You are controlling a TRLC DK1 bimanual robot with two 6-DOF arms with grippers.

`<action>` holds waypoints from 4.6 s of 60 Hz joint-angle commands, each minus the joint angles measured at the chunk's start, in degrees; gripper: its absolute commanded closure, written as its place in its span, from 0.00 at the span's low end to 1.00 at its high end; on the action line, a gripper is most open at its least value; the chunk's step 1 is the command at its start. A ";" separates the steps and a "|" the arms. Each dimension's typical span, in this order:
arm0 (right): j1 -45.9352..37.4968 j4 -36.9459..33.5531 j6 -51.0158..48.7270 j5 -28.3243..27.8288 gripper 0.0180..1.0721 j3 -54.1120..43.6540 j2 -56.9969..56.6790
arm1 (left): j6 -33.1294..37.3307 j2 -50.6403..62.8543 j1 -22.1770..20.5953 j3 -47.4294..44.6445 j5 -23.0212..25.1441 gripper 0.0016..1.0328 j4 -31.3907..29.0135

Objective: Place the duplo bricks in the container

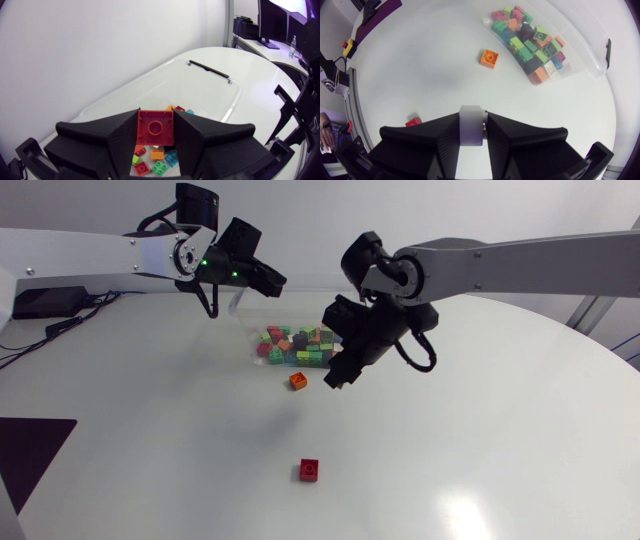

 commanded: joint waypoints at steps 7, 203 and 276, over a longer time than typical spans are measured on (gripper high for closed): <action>-2.38 -1.18 -0.14 -1.39 0.76 1.02 -4.03 | -2.27 6.02 -0.53 5.77 -4.19 0.06 0.99; 2.90 17.63 -15.61 -12.64 0.04 -28.24 -11.14 | 0.27 12.35 -6.15 -26.23 5.56 0.54 24.46; 13.80 4.54 -21.14 -0.24 0.09 -9.70 5.91 | 13.46 -20.52 2.90 -40.90 5.91 0.68 3.28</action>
